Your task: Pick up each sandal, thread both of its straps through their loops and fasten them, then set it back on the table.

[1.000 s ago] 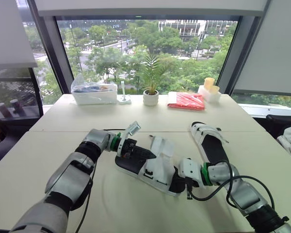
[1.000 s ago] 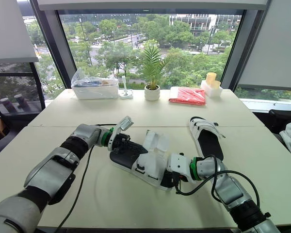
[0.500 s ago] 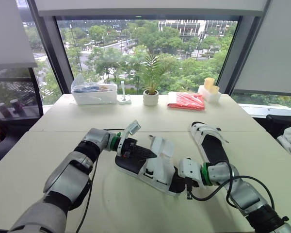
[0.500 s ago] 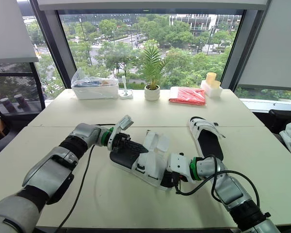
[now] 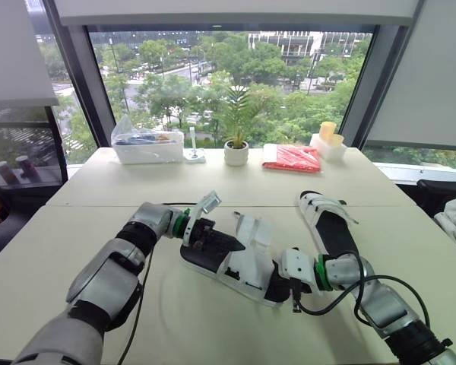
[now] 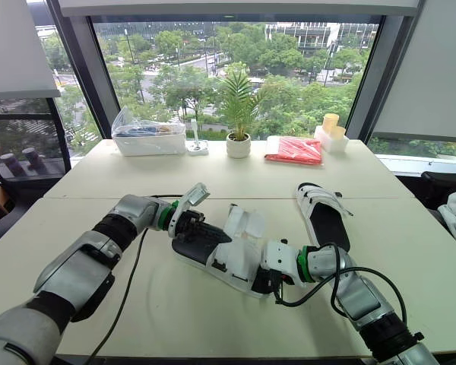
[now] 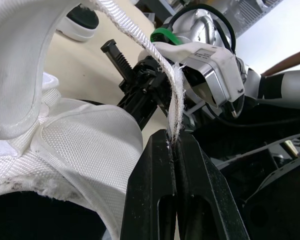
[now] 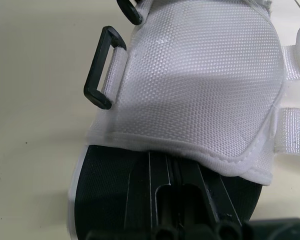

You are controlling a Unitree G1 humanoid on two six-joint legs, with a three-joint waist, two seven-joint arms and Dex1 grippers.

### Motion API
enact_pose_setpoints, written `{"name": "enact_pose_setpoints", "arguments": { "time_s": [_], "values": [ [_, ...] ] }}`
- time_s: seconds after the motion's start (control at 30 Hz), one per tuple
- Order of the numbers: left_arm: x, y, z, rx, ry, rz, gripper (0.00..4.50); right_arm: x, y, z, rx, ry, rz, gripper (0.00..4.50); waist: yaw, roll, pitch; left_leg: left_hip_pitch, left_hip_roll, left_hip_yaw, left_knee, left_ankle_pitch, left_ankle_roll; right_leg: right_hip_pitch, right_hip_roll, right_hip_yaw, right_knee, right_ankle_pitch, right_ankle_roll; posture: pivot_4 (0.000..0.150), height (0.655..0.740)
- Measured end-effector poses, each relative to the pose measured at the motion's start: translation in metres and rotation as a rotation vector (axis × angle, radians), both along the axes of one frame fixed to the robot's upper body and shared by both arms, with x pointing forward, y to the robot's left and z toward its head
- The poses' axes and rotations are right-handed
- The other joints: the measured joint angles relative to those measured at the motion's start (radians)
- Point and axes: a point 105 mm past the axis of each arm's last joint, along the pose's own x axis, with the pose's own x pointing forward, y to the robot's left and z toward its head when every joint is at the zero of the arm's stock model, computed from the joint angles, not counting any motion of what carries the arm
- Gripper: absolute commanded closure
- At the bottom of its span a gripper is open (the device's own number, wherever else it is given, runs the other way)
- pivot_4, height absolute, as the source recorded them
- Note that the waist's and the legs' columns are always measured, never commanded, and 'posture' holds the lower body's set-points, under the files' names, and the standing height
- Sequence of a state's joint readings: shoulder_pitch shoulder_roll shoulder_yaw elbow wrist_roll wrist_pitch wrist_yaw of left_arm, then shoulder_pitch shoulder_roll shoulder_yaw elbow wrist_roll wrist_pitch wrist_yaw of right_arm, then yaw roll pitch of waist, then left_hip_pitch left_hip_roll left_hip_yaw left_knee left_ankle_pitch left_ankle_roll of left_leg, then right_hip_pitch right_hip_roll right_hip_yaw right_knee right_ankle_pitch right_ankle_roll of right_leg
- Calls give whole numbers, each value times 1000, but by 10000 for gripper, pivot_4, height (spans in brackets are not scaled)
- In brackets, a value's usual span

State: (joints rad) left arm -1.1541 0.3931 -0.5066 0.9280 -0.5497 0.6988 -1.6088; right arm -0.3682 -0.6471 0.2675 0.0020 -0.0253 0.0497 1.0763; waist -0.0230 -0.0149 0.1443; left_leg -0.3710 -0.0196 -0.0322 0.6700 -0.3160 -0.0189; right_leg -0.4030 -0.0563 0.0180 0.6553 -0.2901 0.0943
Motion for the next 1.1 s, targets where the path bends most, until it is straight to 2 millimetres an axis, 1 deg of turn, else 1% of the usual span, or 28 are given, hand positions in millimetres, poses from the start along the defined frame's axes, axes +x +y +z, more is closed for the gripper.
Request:
{"name": "enact_pose_setpoints", "arguments": {
  "time_s": [0.27, 0.4, 0.6, 0.63, 0.67, 0.7, 0.8, 0.87, 0.97, 1.03, 1.1],
  "values": [
    [-2, -1, -6, 23, -52, -33, 44756, 0, 0, 0, 0, 0, 0, 45000, 0, 0, 0, 0, 0, 0, 0, 0, 0, 0, 0, 0, 0, 0, 0, 1500, 7400],
    [-5, 1, -19, 51, -92, -61, 44756, 0, 0, 0, 0, 0, 0, 45000, 0, 0, 0, 0, 0, 0, 0, 0, 0, 0, 0, 0, 0, 0, 0, 1500, 7400],
    [-13, 9, -26, 94, -217, -140, 44756, 0, 0, 0, -1, -1, 1, 45000, 0, 0, 0, 0, 1, 0, 0, 0, 0, 0, 0, 2, 0, 0, 0, 1500, 7400],
    [-14, 10, -28, 100, -219, -144, 39051, 0, 0, 0, -1, -1, 0, 45000, 0, 0, 0, 0, 1, 0, 0, 0, 0, 0, 0, 2, 0, 0, 0, 1500, 7400],
    [-14, 14, -30, 103, -222, -141, 35864, 0, 0, 0, -1, -1, 0, 45000, 0, 0, 0, 0, 1, 0, 0, 0, 0, 0, 0, 2, 0, 0, 0, 1500, 7400],
    [-14, 18, -29, 107, -229, -134, 30986, 0, 0, 0, -1, -1, 0, 45000, 0, 0, 0, 0, 1, 0, 0, 0, 0, 0, 0, 2, 0, 0, 0, 1500, 7400],
    [-12, 33, -20, 114, -255, -112, 15255, 0, 0, 0, -1, -1, -2, 45000, 0, 0, 0, 0, 1, 0, 1, 0, 0, 0, 0, 1, 0, 0, 0, 1500, 7400],
    [-15, 43, -14, 112, -269, -104, 5111, 0, 0, 0, 0, -2, -1, 45000, 0, 0, 0, 0, 1, 0, 1, 0, 0, 0, 0, 2, 1, 0, 0, 1500, 7400],
    [-24, 59, -14, 125, -300, -113, 5111, 0, 1, -1, 1, -4, 0, 45000, -1, 0, 0, 0, 1, 0, 1, 0, 0, 0, -1, 2, 1, 0, 0, 1500, 7400],
    [-35, 69, -25, 133, -316, -133, 5111, 0, 1, -1, 1, -6, 0, 45000, 0, 0, 0, 1, 1, 0, 1, 0, 0, 0, -1, 2, 1, 0, 0, 1500, 7400],
    [-42, 71, -37, 122, -317, -137, 5111, 1, 0, -1, 0, -6, -1, 45000, 2, 0, 0, 1, 1, 0, 1, 0, 0, 0, -1, 2, 1, 0, 0, 1500, 7400]
  ]
}}
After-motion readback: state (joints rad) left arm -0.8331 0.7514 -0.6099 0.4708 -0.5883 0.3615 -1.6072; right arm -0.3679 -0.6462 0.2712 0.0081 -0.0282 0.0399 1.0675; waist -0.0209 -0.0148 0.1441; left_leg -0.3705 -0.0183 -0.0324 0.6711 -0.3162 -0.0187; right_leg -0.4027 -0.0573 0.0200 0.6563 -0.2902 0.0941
